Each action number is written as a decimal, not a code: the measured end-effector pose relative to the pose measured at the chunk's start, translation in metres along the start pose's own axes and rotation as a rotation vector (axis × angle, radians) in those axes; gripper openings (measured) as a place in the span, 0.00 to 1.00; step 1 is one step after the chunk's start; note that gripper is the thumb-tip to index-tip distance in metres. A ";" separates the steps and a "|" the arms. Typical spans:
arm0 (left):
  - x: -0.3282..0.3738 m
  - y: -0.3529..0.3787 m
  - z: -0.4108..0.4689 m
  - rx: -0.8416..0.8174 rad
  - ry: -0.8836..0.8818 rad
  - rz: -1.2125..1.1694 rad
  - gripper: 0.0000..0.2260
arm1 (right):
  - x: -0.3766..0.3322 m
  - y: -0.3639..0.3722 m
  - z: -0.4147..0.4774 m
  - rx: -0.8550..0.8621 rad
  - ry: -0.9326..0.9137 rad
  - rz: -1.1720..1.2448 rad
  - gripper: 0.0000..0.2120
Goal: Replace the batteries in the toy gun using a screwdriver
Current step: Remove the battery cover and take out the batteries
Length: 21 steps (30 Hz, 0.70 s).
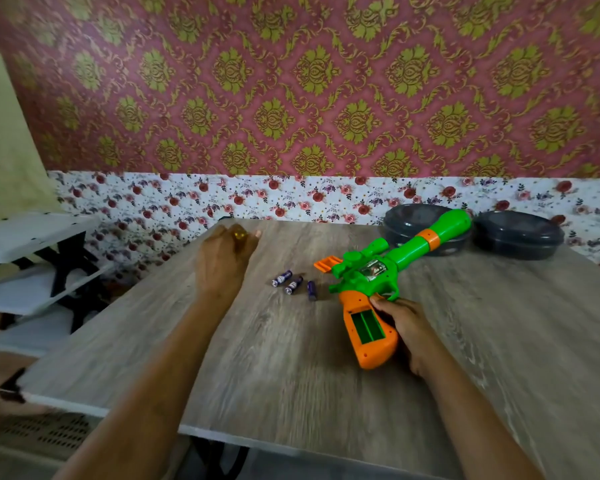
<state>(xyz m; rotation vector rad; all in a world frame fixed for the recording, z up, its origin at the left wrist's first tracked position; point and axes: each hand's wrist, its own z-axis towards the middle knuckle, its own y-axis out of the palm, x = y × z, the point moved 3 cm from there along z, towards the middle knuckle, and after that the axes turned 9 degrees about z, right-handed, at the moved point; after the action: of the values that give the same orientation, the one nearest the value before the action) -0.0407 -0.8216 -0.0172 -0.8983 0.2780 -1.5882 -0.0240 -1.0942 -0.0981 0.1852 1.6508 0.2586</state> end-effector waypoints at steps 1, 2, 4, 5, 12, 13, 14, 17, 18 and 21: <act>-0.005 0.001 -0.004 0.026 -0.007 -0.041 0.18 | 0.000 0.000 -0.001 -0.007 0.004 -0.007 0.03; -0.010 0.003 -0.009 0.037 -0.014 -0.071 0.13 | 0.000 0.000 -0.001 -0.011 0.005 -0.011 0.03; -0.018 0.014 -0.017 -0.009 -0.022 -0.092 0.07 | 0.000 0.000 -0.001 -0.020 0.001 -0.019 0.03; -0.021 0.021 -0.021 -0.062 -0.031 -0.085 0.09 | -0.001 0.001 -0.001 -0.026 -0.002 -0.026 0.03; -0.038 0.059 -0.030 -0.438 -0.021 0.085 0.14 | 0.001 0.000 0.003 -0.043 0.006 -0.034 0.04; -0.040 0.063 -0.030 -0.465 -0.028 0.094 0.14 | 0.002 0.000 0.004 -0.051 0.013 -0.031 0.05; -0.040 0.065 -0.031 -0.487 -0.035 0.104 0.15 | 0.003 0.000 0.004 -0.059 0.015 -0.026 0.05; -0.040 0.069 -0.032 -0.510 -0.029 0.121 0.19 | 0.004 -0.001 0.004 -0.069 0.016 -0.036 0.06; -0.040 0.069 -0.033 -0.509 -0.025 0.130 0.19 | 0.003 -0.001 0.004 -0.068 0.017 -0.041 0.06; -0.043 0.073 -0.033 -0.526 -0.003 0.166 0.20 | 0.002 -0.001 0.001 -0.074 0.026 -0.044 0.06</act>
<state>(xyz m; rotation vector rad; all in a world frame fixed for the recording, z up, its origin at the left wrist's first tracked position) -0.0105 -0.8099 -0.1017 -1.2407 0.7726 -1.3787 -0.0231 -1.0946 -0.1007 0.0898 1.6668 0.2887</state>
